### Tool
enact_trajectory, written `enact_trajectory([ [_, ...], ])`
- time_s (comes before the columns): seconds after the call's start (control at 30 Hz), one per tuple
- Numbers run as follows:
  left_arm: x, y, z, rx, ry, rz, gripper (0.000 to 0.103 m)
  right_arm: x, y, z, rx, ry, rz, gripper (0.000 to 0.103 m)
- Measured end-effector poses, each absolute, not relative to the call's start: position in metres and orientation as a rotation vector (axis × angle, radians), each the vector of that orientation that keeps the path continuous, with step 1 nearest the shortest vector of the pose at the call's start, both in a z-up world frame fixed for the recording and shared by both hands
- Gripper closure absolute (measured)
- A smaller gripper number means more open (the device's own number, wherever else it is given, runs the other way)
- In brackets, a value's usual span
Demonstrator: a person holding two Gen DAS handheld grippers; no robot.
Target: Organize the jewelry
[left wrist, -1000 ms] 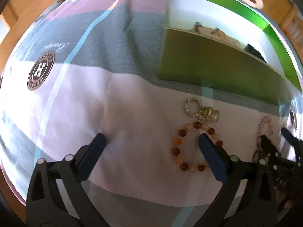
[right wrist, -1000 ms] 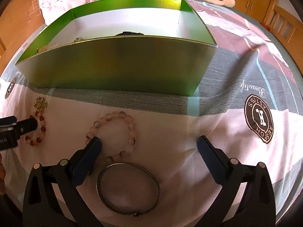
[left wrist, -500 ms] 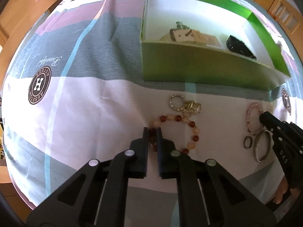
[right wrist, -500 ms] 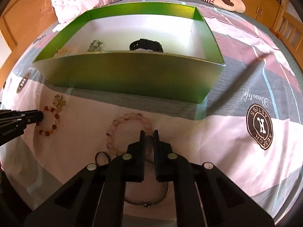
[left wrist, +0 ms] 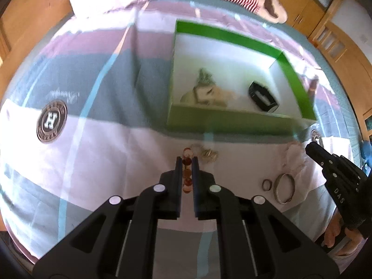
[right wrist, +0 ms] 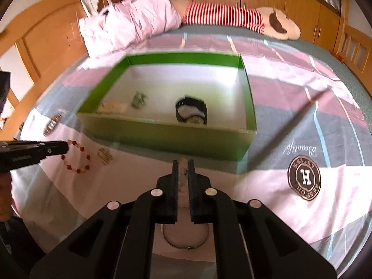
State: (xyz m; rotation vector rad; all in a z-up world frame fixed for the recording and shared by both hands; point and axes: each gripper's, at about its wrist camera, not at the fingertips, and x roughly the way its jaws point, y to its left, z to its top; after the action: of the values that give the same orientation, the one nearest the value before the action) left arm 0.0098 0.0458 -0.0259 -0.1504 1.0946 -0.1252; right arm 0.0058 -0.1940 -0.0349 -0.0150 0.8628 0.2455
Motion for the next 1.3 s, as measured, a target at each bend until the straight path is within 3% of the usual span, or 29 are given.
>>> enact_trajectory([
  [0.17,0.008,0.019,0.000,-0.102,0.956,-0.150,0.095,0.003,-0.204,-0.012,0.008,0.803,0.250,0.099],
  [0.33,0.012,0.011,-0.002,-0.070,0.964,-0.150,0.095,0.012,-0.200,-0.039,-0.041,0.910,0.217,0.096],
  [0.43,0.015,0.011,-0.009,-0.062,0.992,-0.138,0.095,0.023,-0.197,-0.073,-0.074,1.018,0.175,0.079],
  [0.5,0.016,0.012,-0.012,-0.066,1.003,-0.138,0.095,0.030,-0.193,-0.097,-0.094,1.093,0.156,0.061],
  [0.63,0.015,0.015,-0.014,-0.069,1.004,-0.134,0.095,0.031,-0.187,-0.109,-0.127,1.102,0.142,0.056],
  [0.67,0.015,0.016,-0.014,-0.072,1.005,-0.132,0.095,0.030,-0.186,-0.107,-0.129,1.093,0.152,0.067],
  [0.7,0.016,0.017,-0.014,-0.074,1.004,-0.130,0.095,0.029,-0.185,-0.106,-0.124,1.090,0.161,0.088],
  [0.73,0.016,0.019,-0.013,-0.081,1.001,-0.127,0.095,0.028,-0.184,-0.103,-0.116,1.085,0.172,0.088],
  [0.77,0.016,0.021,-0.013,-0.086,0.999,-0.126,0.095,0.026,-0.183,-0.100,-0.119,1.066,0.174,0.098],
  [1.3,0.038,0.021,0.039,-0.119,0.809,-0.184,0.095,0.019,-0.191,0.006,0.014,0.735,0.260,0.103],
])
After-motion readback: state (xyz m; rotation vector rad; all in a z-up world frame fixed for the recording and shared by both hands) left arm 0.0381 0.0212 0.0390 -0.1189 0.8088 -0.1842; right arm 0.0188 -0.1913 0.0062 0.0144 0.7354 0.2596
